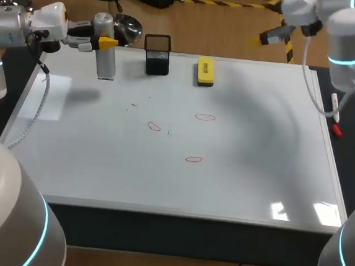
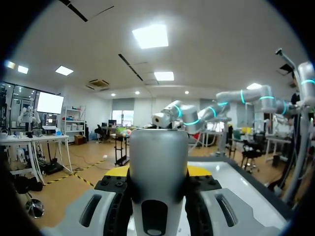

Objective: Pick up the inspection probe, press it on each red-marked spot on the whiteboard one by one, put down the probe, pick up the eraser, and wipe off all the red marks.

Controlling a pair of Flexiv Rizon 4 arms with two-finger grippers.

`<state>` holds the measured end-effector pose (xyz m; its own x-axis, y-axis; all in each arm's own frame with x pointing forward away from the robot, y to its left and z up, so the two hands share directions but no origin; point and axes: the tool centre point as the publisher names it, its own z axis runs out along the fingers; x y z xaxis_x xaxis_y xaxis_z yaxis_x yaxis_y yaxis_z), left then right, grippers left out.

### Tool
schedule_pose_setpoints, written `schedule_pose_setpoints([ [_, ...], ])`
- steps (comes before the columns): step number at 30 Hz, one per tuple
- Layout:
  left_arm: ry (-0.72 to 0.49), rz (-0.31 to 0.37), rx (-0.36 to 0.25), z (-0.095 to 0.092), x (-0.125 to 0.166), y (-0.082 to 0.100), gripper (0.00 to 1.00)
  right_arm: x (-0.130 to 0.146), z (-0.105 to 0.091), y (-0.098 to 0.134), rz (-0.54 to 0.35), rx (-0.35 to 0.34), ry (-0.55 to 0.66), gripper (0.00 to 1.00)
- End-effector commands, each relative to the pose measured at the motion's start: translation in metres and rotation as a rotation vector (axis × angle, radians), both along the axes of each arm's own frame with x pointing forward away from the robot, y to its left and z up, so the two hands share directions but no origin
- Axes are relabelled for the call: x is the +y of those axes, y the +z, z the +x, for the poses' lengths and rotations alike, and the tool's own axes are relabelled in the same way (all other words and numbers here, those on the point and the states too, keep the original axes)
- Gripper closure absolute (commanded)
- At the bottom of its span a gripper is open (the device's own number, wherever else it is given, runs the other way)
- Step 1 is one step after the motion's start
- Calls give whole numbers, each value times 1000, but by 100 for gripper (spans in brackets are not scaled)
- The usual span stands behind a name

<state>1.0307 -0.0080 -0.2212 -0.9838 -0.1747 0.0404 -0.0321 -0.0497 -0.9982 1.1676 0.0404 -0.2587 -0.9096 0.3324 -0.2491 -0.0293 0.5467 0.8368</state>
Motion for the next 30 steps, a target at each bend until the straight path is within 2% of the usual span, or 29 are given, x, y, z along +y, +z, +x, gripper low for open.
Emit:
schedule_pose_setpoints([
  [1, 3, 1, -1, -1, 0, 1, 100, 26, 27, -12, -278, 200, 596, 0],
  [8, 3, 1, -1, -1, 0, 1, 100, 50, 31, -29, -533, 182, 842, 0],
  [17, 3, 1, -1, -1, 0, 1, 100, 64, 25, -48, -757, 130, 1054, 0],
  [21, 3, 1, -1, -1, 0, 1, 100, 69, 20, -58, -822, 80, 1111, 0],
  [30, 3, 1, -1, -1, 0, 1, 100, 82, 8, -79, -1003, -87, 1285, 0],
])
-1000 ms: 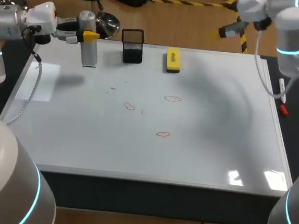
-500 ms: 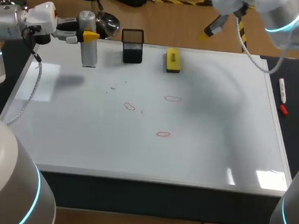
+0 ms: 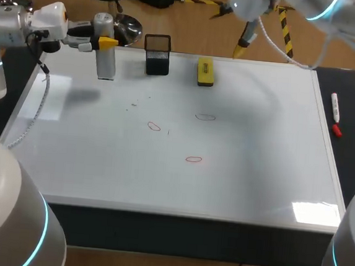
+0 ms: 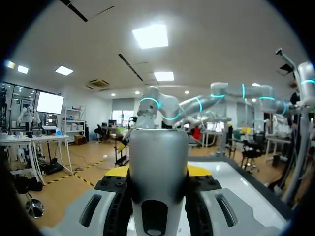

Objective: Pick up the inspection probe, press it on each red-marked spot on the whiteboard one by one, put down the probe, pick up the eraser, and wipe off all the red marks.

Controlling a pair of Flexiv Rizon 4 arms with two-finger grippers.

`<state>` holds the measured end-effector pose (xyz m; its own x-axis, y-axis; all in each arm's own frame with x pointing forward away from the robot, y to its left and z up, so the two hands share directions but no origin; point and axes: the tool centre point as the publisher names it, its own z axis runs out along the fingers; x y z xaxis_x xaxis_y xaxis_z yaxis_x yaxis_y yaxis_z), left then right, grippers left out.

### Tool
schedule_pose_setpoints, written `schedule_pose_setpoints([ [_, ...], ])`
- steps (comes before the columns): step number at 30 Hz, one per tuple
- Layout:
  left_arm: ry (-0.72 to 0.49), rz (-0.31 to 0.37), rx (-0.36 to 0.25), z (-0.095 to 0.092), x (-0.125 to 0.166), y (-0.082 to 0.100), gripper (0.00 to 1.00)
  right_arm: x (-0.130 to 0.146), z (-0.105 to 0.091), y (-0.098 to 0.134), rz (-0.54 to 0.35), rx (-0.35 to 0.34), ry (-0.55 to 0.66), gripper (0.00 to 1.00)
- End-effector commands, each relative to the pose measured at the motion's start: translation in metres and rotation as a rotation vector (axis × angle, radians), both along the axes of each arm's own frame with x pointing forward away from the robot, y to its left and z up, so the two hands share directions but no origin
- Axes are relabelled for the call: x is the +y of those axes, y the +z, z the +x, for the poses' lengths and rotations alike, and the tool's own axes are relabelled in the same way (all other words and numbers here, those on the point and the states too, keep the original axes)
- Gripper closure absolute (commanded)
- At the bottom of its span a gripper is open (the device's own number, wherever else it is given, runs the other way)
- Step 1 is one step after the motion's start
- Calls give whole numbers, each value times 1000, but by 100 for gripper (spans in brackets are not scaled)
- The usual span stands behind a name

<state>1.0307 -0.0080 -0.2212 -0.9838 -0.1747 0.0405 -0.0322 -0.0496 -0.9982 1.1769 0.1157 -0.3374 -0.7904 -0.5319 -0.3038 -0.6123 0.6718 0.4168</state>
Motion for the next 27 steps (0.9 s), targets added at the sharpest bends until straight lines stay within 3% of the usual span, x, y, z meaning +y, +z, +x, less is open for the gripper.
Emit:
schedule_pose_setpoints([
  [1, 3, 1, -1, -1, 0, 1, 100, 8, -3, -2, -485, -5, 516, 0],
  [15, 3, 1, -1, -1, 0, 1, 100, 5, -6, -16, -601, -238, 732, 0],
  [21, 3, 1, -1, -1, 0, 1, 100, 10, -7, -24, -577, -322, 782, 0],
  [27, 3, 1, -1, -1, 0, 1, 100, 13, -5, -32, -555, -358, 786, 0],
])
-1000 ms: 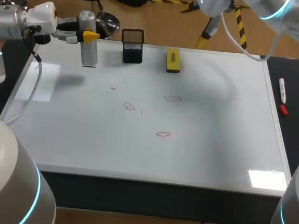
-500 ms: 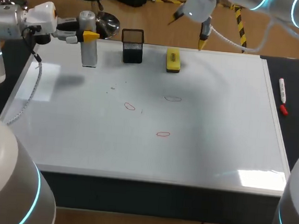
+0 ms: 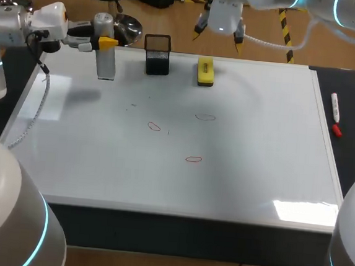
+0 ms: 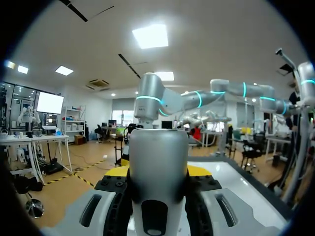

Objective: Pick up the inspection probe, press it on each red-marked spot on the whiteboard one by one, put down the probe, pick up the eraser, and wipe off all the red marks.

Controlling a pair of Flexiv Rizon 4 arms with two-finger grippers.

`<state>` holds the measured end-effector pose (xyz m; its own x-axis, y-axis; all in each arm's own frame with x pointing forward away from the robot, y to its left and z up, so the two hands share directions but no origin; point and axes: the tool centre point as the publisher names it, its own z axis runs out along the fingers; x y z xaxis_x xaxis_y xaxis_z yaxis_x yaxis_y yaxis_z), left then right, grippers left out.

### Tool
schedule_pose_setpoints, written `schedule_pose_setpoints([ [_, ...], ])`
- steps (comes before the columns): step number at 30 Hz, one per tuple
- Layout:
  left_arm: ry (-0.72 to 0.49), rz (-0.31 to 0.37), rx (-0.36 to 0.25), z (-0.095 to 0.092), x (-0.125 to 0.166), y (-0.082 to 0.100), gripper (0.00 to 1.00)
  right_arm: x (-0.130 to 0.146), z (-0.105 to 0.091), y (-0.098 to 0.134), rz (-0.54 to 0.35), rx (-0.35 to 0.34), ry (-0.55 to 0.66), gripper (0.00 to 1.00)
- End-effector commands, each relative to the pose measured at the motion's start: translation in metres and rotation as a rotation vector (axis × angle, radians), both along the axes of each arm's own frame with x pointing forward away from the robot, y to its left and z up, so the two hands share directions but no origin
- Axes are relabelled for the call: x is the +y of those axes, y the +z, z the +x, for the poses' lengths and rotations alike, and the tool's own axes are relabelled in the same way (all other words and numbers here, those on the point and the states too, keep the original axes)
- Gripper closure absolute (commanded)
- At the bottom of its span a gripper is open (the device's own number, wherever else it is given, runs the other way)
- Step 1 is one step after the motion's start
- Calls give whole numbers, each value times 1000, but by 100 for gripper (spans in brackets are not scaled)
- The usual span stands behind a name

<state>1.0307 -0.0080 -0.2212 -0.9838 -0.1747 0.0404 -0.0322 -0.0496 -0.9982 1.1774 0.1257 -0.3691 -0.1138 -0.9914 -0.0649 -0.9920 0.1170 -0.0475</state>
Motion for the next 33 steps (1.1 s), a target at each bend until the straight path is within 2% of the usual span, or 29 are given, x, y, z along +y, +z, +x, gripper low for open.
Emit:
schedule_pose_setpoints([
  [1, 3, 1, -1, -1, 0, 1, 100, 4, -5, -1, -62, -79, 44, 0],
  [6, 3, 1, -1, -1, 0, 1, 100, 8, -3, -3, -18, -124, 38, 0],
  [14, 3, 1, -1, -1, 0, 1, 100, 18, -10, -7, 18, -96, 53, 0],
  [18, 3, 1, -1, -1, 0, 1, 100, 21, -14, -16, 26, -81, 79, 0],
  [33, 3, 1, -1, -1, 0, 1, 100, 23, -14, -28, 28, -41, 100, 0],
])
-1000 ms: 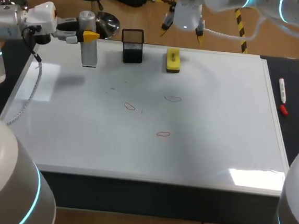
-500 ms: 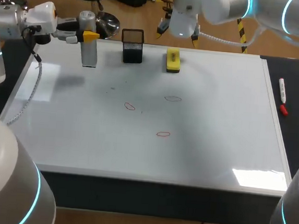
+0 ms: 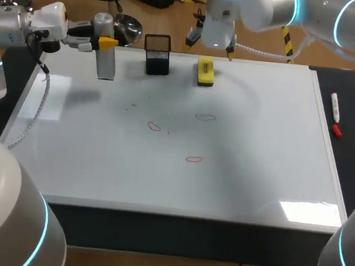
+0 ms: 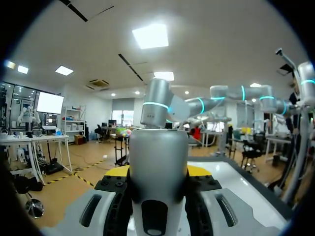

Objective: Pick up the inspection probe, press it on each red-marked spot on the whiteboard one by one, put down the probe, pick up the eraser, and wipe off all the red marks.

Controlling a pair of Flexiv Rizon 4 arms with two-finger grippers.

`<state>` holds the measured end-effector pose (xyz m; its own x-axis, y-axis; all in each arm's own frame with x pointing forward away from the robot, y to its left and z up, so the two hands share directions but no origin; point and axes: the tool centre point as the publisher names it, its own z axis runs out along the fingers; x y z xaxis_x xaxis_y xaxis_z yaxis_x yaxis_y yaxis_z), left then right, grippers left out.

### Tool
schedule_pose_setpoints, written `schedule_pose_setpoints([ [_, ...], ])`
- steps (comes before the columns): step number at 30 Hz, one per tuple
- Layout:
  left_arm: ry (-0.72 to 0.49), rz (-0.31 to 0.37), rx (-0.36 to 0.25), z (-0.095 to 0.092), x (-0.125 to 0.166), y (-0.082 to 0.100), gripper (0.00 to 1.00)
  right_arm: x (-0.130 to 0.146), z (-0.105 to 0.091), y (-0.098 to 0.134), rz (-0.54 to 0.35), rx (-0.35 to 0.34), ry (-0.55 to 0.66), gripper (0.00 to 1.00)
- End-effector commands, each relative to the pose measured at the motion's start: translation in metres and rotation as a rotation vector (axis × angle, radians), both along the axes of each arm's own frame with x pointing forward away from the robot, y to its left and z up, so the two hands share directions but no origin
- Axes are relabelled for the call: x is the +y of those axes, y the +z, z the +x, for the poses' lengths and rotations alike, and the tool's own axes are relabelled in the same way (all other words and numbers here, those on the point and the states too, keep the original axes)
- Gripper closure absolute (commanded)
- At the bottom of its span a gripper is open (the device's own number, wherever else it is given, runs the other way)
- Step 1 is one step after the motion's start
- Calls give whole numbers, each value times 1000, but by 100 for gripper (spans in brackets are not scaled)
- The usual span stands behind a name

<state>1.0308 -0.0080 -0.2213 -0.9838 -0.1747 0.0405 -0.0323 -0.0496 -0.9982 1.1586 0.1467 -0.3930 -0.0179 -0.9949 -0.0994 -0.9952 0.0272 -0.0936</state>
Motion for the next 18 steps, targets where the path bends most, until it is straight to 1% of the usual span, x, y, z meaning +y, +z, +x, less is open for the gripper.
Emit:
schedule_pose_setpoints([
  [1, 3, 1, -1, -1, 0, 1, 100, 2, 5, -5, -3, 9, 10, 0],
  [11, 3, 1, -1, -1, 0, 1, 100, 3, 6, -17, -5, 37, 33, 0],
  [18, 3, 1, -1, -1, 0, 1, 100, 3, 4, -22, -15, 55, 47, 0],
])
